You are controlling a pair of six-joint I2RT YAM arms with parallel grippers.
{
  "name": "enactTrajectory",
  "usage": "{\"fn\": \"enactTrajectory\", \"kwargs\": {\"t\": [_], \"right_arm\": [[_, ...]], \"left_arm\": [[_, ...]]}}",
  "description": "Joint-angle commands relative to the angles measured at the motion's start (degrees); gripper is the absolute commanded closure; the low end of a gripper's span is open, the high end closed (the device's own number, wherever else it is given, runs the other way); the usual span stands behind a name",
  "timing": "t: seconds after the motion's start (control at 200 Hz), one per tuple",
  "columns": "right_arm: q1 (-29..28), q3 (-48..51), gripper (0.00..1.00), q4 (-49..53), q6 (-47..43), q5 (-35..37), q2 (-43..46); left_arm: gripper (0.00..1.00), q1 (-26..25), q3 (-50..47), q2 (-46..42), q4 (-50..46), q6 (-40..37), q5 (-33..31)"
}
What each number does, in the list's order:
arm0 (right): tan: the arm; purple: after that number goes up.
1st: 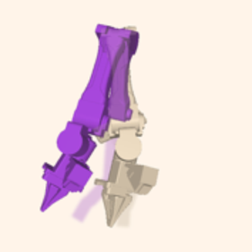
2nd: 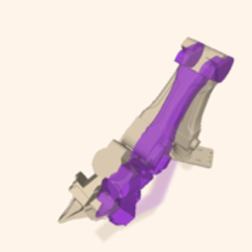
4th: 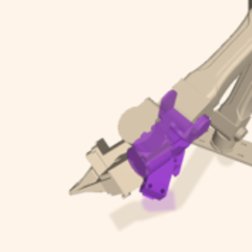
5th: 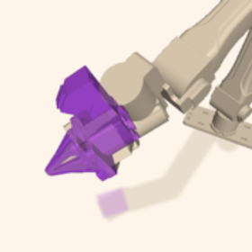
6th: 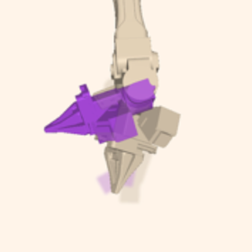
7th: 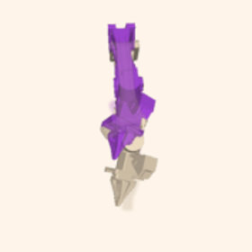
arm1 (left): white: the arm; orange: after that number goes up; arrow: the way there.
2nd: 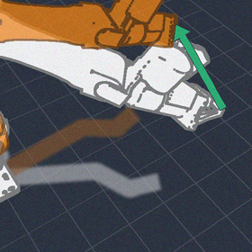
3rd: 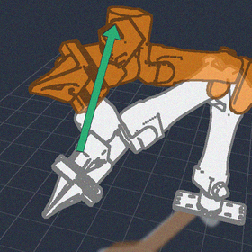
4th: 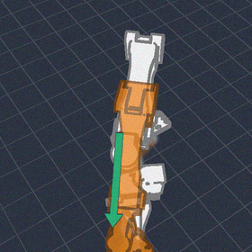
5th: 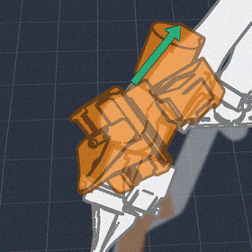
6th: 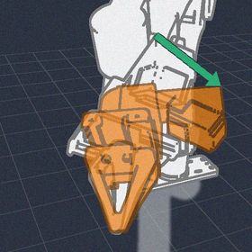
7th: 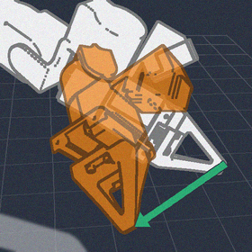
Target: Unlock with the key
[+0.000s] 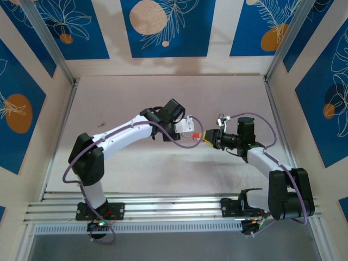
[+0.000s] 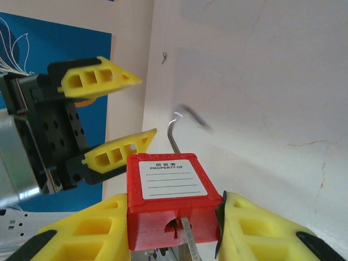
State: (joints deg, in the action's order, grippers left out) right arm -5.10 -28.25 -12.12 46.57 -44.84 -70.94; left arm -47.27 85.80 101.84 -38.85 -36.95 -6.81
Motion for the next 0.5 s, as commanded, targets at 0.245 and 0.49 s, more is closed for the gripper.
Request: {"fn": "enactTrajectory", "kwargs": {"t": [0.245, 0.49], "right_arm": [[-1.17, -0.87, 0.84, -0.18, 0.28, -0.82, -0.79], [-2.23, -1.37, 0.84, -1.24, 1.95, -0.09, -1.47]], "left_arm": [[0.37, 0.26, -3.59, -4.98, 2.38, 3.34, -3.87], [0.26, -7.4, -17.44, -11.29, 23.6, -0.37, -11.13]]}}
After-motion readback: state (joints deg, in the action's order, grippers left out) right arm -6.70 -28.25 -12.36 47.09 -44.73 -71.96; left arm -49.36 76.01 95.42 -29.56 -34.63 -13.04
